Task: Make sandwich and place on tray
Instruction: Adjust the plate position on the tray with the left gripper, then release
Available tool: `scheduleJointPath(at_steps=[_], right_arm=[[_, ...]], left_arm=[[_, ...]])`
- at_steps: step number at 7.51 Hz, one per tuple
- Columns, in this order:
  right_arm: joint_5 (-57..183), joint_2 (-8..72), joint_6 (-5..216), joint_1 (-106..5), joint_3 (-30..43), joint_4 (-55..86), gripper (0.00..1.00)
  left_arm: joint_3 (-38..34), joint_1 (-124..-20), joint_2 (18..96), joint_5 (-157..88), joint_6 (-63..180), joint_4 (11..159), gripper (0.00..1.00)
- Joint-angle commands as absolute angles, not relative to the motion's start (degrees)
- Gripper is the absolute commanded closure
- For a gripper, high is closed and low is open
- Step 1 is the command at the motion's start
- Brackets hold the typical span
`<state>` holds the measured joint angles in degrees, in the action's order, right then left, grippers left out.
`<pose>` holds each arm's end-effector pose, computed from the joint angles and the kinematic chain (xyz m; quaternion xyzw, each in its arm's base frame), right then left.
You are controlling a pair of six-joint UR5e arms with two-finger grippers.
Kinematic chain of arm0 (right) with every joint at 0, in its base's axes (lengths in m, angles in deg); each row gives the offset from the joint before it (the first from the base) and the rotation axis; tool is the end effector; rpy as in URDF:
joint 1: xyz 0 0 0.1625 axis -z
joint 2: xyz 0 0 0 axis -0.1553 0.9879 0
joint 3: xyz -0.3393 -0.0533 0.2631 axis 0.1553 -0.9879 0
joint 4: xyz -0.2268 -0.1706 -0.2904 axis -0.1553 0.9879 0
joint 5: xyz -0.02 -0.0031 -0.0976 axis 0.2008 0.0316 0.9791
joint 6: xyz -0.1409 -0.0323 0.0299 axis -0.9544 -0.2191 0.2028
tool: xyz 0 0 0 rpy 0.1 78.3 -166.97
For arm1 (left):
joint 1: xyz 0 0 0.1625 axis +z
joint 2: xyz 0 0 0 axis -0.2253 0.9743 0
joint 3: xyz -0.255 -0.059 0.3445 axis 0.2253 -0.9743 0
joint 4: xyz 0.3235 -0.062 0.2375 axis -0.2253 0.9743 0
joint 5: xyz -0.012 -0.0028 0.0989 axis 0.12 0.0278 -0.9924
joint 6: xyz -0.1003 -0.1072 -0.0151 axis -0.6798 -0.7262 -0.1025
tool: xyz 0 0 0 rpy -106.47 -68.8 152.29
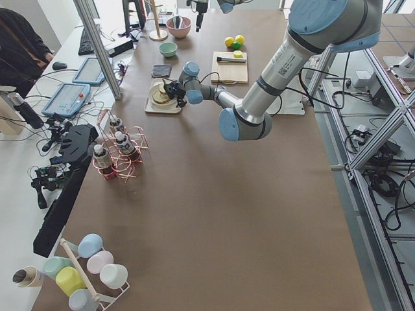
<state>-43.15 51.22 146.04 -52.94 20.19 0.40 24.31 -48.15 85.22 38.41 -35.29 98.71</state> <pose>-0.2128 -0.4826 0.4808 0.0679 -0.4801 0.0853 0.8704 0.6271 -0.5894 0.2836 0.0385 0.5185 -0.3682 0.7708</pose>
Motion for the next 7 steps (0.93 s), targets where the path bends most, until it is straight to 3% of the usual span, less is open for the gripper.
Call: scheduleJointPath(at_steps=[1,4,7], right_arm=[[-43.20,51.31,146.03,-53.03,20.29,0.40,0.01],[-43.29,51.49,145.77,-53.12,20.55,0.40,0.01],[-43.20,51.40,144.29,-53.38,19.68,1.01,0.01]], left_arm=[[21.23,-49.84,85.13,40.24,-34.93,98.47,0.02],[15.36,-50.55,80.85,43.76,-34.58,97.76,0.02],[-6.13,-51.07,69.44,44.30,-10.19,80.68,0.02]])
